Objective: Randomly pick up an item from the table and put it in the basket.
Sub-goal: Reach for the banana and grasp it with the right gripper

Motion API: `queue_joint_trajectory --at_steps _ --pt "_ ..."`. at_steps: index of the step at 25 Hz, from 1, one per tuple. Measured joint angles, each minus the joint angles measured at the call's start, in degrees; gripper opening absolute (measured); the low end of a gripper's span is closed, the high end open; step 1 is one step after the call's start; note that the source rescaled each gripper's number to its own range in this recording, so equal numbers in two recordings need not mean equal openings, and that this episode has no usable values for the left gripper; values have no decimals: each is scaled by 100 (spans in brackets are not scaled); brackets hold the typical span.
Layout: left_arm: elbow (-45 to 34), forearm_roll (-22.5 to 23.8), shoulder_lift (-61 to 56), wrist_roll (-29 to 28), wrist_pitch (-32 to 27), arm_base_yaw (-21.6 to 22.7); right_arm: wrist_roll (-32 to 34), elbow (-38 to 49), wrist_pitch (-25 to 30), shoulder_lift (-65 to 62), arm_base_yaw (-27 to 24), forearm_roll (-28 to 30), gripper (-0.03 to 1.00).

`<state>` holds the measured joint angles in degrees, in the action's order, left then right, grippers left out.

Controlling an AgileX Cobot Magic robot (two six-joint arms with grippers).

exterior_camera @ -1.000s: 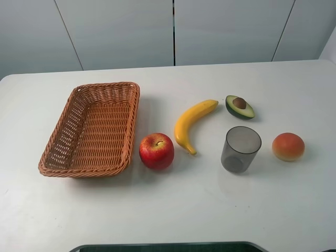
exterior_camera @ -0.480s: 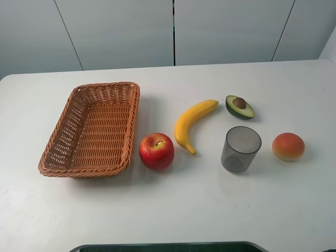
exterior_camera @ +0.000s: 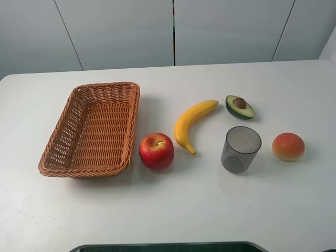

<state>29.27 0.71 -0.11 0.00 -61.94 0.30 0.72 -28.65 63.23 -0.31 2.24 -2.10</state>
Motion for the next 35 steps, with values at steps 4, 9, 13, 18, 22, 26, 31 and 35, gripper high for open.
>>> queue_joint_trajectory --at_steps 4,9,13,18,22,26,31,35 --pt "0 0 0 0 0 0 0 0 0 0 0 0 94" --pt "0 0 0 0 0 0 0 0 0 0 0 128 94" --pt "0 0 0 0 0 0 0 -12 0 345 0 279 94" --pt "0 0 0 0 0 0 0 -366 48 1648 0 112 94" --pt "0 0 0 0 0 0 0 -949 38 3055 0 112 94" --pt "0 0 0 0 0 0 0 -1573 29 4499 281 112 94" --pt "0 0 0 0 0 0 0 -2481 -17 6286 1396 298 94" --pt "0 0 0 0 0 0 207 -3434 -202 7666 2022 276 94"
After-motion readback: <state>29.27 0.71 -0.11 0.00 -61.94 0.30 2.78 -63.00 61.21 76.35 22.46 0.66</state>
